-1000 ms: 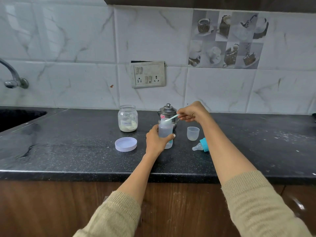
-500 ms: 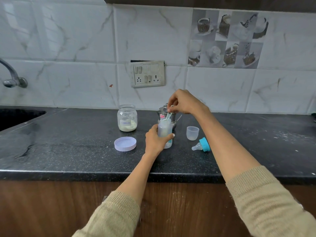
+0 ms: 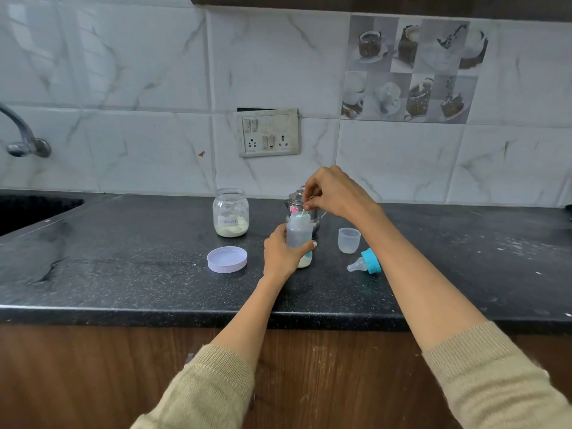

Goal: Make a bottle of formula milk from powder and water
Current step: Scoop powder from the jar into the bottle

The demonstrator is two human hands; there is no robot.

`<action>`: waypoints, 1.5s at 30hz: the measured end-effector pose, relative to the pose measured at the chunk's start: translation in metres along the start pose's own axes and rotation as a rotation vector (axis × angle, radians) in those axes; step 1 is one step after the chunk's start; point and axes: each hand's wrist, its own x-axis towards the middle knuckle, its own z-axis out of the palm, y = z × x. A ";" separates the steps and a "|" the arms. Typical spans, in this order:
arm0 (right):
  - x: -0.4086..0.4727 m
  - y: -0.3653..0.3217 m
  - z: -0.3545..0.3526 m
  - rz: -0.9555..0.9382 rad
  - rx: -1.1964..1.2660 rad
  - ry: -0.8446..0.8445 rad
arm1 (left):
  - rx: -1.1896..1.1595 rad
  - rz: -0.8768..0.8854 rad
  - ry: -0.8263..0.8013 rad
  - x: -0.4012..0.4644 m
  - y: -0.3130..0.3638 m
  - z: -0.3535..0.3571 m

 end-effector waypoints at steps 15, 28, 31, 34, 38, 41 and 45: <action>-0.012 0.014 0.011 0.051 0.118 0.102 | -0.011 0.008 0.005 0.000 0.000 0.000; -0.022 0.020 0.017 0.099 0.225 0.151 | -0.005 0.010 0.002 0.000 0.001 0.000; -0.024 0.020 0.016 0.105 0.242 0.156 | -0.003 0.008 -0.001 -0.001 0.001 0.000; -0.023 0.021 0.013 0.109 0.245 0.155 | 0.001 0.002 -0.005 -0.001 0.001 -0.001; -0.024 0.020 0.013 0.108 0.241 0.153 | -0.006 -0.005 -0.007 0.000 0.002 -0.001; -0.024 0.021 0.014 0.112 0.234 0.148 | -0.004 -0.006 -0.011 -0.001 0.002 -0.001; -0.022 0.020 0.013 0.123 0.229 0.124 | -0.005 -0.004 -0.010 -0.001 0.003 -0.002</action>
